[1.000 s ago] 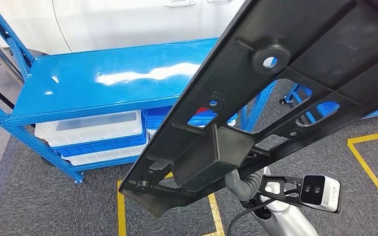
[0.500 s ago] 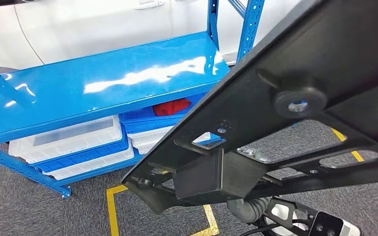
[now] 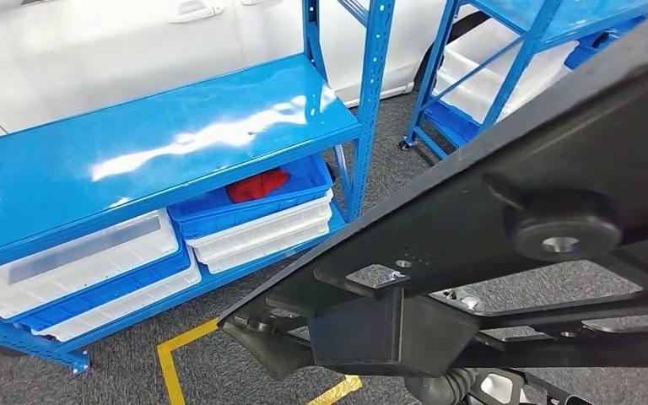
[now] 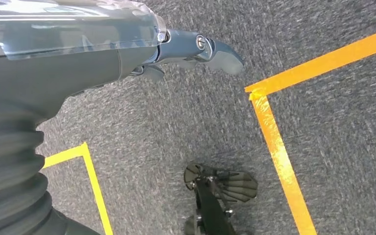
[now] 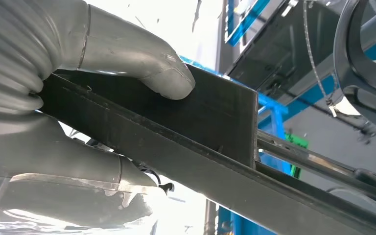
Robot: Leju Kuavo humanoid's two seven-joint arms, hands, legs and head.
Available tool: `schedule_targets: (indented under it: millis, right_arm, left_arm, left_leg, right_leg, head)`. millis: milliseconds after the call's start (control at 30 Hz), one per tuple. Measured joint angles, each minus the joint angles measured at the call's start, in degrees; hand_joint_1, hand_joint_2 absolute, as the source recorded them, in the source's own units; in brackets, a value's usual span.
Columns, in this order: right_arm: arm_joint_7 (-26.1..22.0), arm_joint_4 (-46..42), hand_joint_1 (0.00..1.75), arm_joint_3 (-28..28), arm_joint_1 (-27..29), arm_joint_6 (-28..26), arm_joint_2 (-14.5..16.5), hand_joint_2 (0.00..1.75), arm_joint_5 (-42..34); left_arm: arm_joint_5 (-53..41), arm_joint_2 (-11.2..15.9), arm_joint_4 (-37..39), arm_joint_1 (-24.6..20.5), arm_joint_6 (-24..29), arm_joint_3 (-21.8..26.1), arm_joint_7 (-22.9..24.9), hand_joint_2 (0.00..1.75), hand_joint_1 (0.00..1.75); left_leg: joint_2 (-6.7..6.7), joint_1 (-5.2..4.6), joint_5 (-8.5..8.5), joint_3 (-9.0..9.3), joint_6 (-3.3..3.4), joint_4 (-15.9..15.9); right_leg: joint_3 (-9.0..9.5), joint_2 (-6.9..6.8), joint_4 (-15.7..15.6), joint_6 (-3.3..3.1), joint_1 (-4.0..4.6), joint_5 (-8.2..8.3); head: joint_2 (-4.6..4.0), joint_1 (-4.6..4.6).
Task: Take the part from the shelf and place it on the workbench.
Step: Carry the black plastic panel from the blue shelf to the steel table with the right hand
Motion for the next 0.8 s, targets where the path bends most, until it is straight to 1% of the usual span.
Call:
schedule_targets:
  millis: [33, 67, 100, 133, 167, 200, 233, 267, 300, 333, 367, 400, 433, 467, 500, 533, 567, 600, 633, 667, 700, 733, 800]
  right_arm:
    - [0.0, 0.1, 1.75, -0.5, 0.3, 0.9, 0.0, 1.75, -0.1]
    - [0.0, 0.2, 1.75, -1.0, 0.5, 1.9, 0.0, 1.75, -0.2]
    - [0.0, 0.3, 1.75, -1.5, 0.7, 3.3, 0.1, 1.75, -0.2]
    - [0.0, 0.6, 1.75, -2.0, 0.8, 4.9, 0.3, 1.75, -0.4]
    - [0.0, 1.0, 1.75, -2.7, 0.9, 6.6, 0.8, 1.75, -0.5]
    - [0.0, 1.5, 1.75, -3.4, 1.0, 8.3, 1.5, 1.75, -0.7]
    - [0.0, 1.9, 1.75, -4.2, 1.2, 9.6, 2.3, 1.75, -0.8]
    - [0.0, 2.2, 1.75, -4.8, 1.4, 10.4, 3.1, 1.75, -0.9]
    - [0.0, 2.4, 1.75, -5.2, 1.6, 10.8, 3.9, 1.75, -1.0]
    - [0.0, 2.5, 1.75, -5.5, 1.7, 10.9, 4.5, 1.75, -1.1]
    - [0.0, 2.5, 1.75, -5.7, 1.8, 10.9, 5.1, 1.75, -1.2]
    - [0.0, 2.6, 1.75, -5.9, 1.8, 10.8, 5.7, 1.75, -1.2]
    - [0.0, 2.7, 1.75, -6.0, 1.8, 10.6, 6.2, 1.75, -1.2]
    - [0.0, 2.7, 1.75, -6.1, 1.9, 10.4, 6.5, 1.75, -1.2]
    - [0.0, 2.7, 1.75, -6.1, 1.9, 10.2, 6.8, 1.75, -1.1]
    - [0.0, 2.7, 1.75, -6.2, 1.9, 10.0, 6.9, 1.75, -0.9]
    - [0.0, 2.7, 1.75, -6.3, 1.9, 9.7, 7.0, 1.75, -0.6]
    - [0.0, 2.7, 1.75, -6.4, 1.9, 9.4, 7.0, 1.75, -0.2]
    - [0.0, 2.7, 1.75, -6.5, 1.8, 9.1, 7.0, 1.75, 0.2]
    - [0.0, 2.7, 1.75, -6.5, 1.8, 8.8, 7.0, 1.75, 0.6]
    - [0.0, 2.7, 1.75, -6.5, 1.7, 8.5, 7.0, 1.75, 0.9]
    - [0.0, 2.7, 1.75, -6.5, 1.7, 8.2, 7.0, 1.75, 1.1]
    - [0.0, 2.7, 1.75, -6.5, 1.5, 7.3, 7.0, 1.75, 1.5]
  left_arm:
    - [0.4, 0.1, 0.0, 0.0, 0.3, 0.2, 0.2, 1.75, 0.0]
    - [0.8, 0.2, 0.0, -0.1, 0.7, 0.4, 0.4, 1.75, 0.0]
    - [1.1, 0.3, 0.0, -0.1, 1.2, 0.6, 0.7, 1.75, 0.0]
    - [1.4, 0.4, 0.0, -0.1, 1.6, 1.0, 1.0, 1.75, 0.0]
    - [1.5, 0.6, 0.0, -0.1, 2.0, 1.3, 1.2, 1.75, 0.0]
    - [1.6, 0.8, -0.1, 0.0, 2.4, 1.6, 1.3, 1.75, 0.0]
    - [1.5, 1.2, -0.2, 0.1, 2.5, 1.8, 1.3, 1.75, 0.0]
    - [1.4, 1.5, -0.2, 0.1, 2.5, 2.0, 1.3, 1.75, 0.0]
    - [1.2, 1.9, -0.3, 0.1, 2.4, 2.1, 1.3, 1.75, 0.0]
    - [1.0, 2.2, -0.4, 0.1, 2.2, 2.1, 1.3, 1.75, 0.0]
    - [0.8, 2.5, -0.4, 0.2, 2.0, 2.2, 1.3, 1.75, 0.0]
    - [0.6, 2.8, -0.5, 0.2, 1.8, 2.3, 1.3, 1.75, 0.0]
    - [0.4, 3.0, -0.5, 0.4, 1.7, 2.4, 1.3, 1.75, 0.0]
    - [0.3, 3.2, -0.5, 0.6, 1.6, 2.5, 1.3, 1.75, 0.0]
    - [0.1, 3.3, -0.6, 0.7, 1.4, 2.5, 1.3, 1.75, 0.0]
    - [-0.2, 3.4, -0.6, 0.8, 1.2, 2.6, 1.1, 1.75, 0.0]
    - [-0.6, 3.4, -0.6, 0.8, 0.9, 2.5, 0.9, 1.75, 0.0]
    - [-0.9, 3.4, -0.6, 0.7, 0.5, 2.5, 0.6, 1.75, 0.0]
    - [-1.2, 3.5, -0.6, 0.5, 0.2, 2.5, 0.2, 1.75, 0.0]
    - [-1.5, 3.6, -0.6, 0.4, 0.0, 2.5, 0.0, 1.75, 0.0]
    - [-1.6, 3.6, -0.6, 0.3, -0.2, 2.4, -0.1, 1.75, 0.0]
    - [-1.7, 3.7, -0.6, 0.2, -0.3, 2.4, -0.2, 1.75, 0.0]
    - [-1.6, 3.8, -0.5, -0.1, -0.5, 2.4, -0.2, 1.75, 0.0]
  left_leg:
    - [0.68, -0.01, -0.04, -0.14, -0.05, 0.2]
    - [1.31, -0.01, -0.12, -0.25, -0.15, 0.4]
    - [1.86, -0.01, -0.28, -0.32, -0.32, 0.7]
    - [2.34, -0.14, -0.52, -0.42, -0.6, 1.0]
    - [2.77, -0.28, -0.78, -0.5, -0.89, 1.4]
    - [3.17, -0.41, -0.98, -0.55, -1.21, 1.7]
    - [3.6, -0.51, -1.09, -0.58, -1.52, 1.9]
    - [4.02, -0.47, -1.13, -0.53, -1.8, 2.0]
    - [4.0, -0.36, -1.31, -0.54, -2.15, 2.1]
    - [3.31, -0.21, -1.94, -0.76, -2.47, 2.7]
    - [2.21, -0.06, -3.22, -1.43, -2.79, 4.4]
    - [0.87, 0.06, -5.08, -2.66, -3.04, 7.3]
    - [-0.17, 0.12, -7.16, -4.34, -3.2, 11.1]
    - [-0.66, 0.14, -8.86, -6.09, -3.26, 15.1]
    - [-0.84, 0.14, -9.64, -7.34, -3.24, 17.9]
    - [-0.92, 0.14, -9.25, -7.69, -3.11, 18.6]
    - [-1.07, 0.14, -7.73, -6.92, -2.88, 16.9]
    - [-1.62, 0.11, -5.46, -5.24, -2.53, 13.3]
    - [-2.82, 0.09, -3.55, -3.32, -2.09, 9.1]
    - [-3.98, 0.08, -2.16, -1.7, -1.73, 5.5]
    - [-4.88, 0.01, -1.53, -0.71, -1.48, 3.2]
    - [-5.26, -0.07, -1.58, -0.37, -1.35, 2.2]
    - [-4.26, -0.09, -1.23, -0.19, -1.16, 1.5]
  right_leg:
    - [0.4, -0.26, -0.2, 0.07, -0.06, 0.52]
    - [1.93, -0.65, -2.5, 0.09, -0.11, 1.86]
    - [4.27, -1.39, -6.2, 0.06, -0.13, 3.5]
    - [6.48, -2.51, -9.9, -0.18, 0.04, 4.54]
    - [7.99, -3.25, -12.6, -0.59, 0.16, 5.18]
    - [8.71, -3.69, -14.0, -1.06, 0.33, 5.3]
    - [8.69, -3.59, -14.4, -1.56, 0.53, 5.13]
    - [8.51, -2.95, -14.4, -1.99, 0.53, 5.32]
    - [8.41, -2.5, -14.4, -2.33, 0.52, 5.45]
    - [8.33, -2.05, -14.5, -2.65, 0.45, 5.61]
    - [8.22, -1.61, -14.6, -2.97, 0.35, 5.79]
    - [8.1, -1.13, -14.7, -3.21, 0.31, 5.94]
    - [7.93, -0.57, -14.7, -3.42, 0.36, 6.06]
    - [7.79, 0.04, -14.6, -3.58, 0.44, 6.15]
    - [7.7, 0.71, -14.6, -3.65, 0.52, 6.23]
    - [7.68, 1.37, -14.6, -3.67, 0.6, 6.3]
    - [7.74, 2.04, -14.6, -3.64, 0.67, 6.34]
    - [7.84, 2.67, -14.6, -3.59, 0.73, 6.38]
    - [7.89, 3.23, -14.5, -3.51, 0.78, 6.44]
    - [7.87, 3.81, -14.5, -3.36, 0.81, 6.52]
    - [7.71, 4.33, -14.5, -3.12, 0.74, 6.66]
    - [7.47, 4.88, -14.5, -2.79, 0.61, 6.86]
    - [7.1, 5.89, -14.7, -1.98, 0.47, 7.32]
  head:
    - [0.0, 0.0]
    - [0.0, 0.01]
    - [0.0, 0.0]
    - [0.0, 0.01]
    - [0.0, 0.01]
    - [0.0, 0.0]
    - [0.0, 0.0]
    - [0.0, -0.01]
    - [0.0, -0.01]
    - [0.0, -0.01]
    - [0.0, -0.01]
    - [0.0, -0.01]
    - [0.0, -0.01]
    - [0.0, -0.01]
    - [0.0, -0.01]
    - [0.0, -0.01]
    - [0.0, -0.01]
    - [0.0, -0.01]
    - [0.0, 0.0]
    - [0.0, 0.0]
    - [0.0, 0.0]
    - [0.0, 0.0]
    - [0.0, -0.01]
